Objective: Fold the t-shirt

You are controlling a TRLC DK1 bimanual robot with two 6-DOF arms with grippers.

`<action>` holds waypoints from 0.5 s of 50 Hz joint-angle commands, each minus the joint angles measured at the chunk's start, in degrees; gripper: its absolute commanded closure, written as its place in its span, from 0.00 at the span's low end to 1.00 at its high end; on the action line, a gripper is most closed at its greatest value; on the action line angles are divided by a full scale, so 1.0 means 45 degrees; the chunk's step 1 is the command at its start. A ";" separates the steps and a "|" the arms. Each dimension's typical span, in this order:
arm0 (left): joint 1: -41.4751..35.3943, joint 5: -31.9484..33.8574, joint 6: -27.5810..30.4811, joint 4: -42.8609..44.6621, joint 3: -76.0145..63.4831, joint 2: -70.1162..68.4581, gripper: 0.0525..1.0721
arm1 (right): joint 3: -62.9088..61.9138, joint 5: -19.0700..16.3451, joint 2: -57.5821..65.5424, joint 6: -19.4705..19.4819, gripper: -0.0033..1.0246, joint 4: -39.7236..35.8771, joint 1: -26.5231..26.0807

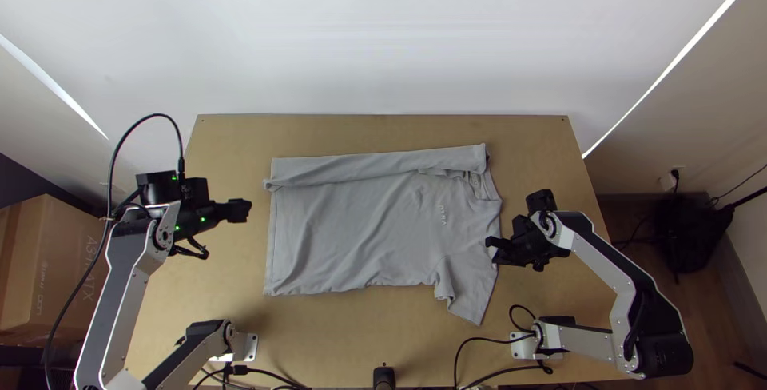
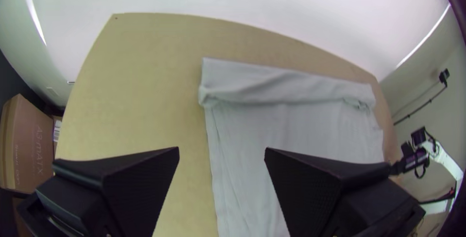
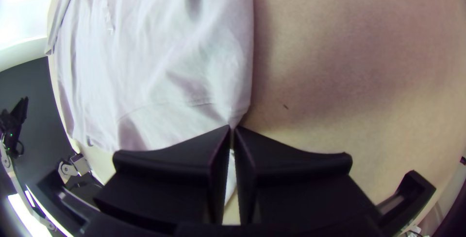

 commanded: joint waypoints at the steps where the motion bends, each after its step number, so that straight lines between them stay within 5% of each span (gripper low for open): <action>1: -0.0270 0.0161 0.1096 -0.1409 0.0150 -0.0134 0.18 | -0.0396 -0.0021 -0.0106 -0.0213 0.97 -0.0156 0.0065; 15: -0.0778 -0.0894 0.6116 -0.6820 -0.0983 -0.0232 0.18 | -0.0591 -0.0021 -0.0789 -0.0252 0.97 -0.0274 0.0065; 25: -0.2634 -0.2183 0.6701 -0.7581 -0.2585 -0.0192 0.18 | -0.0747 -0.0041 -0.0867 -0.0252 0.97 -0.0293 0.0182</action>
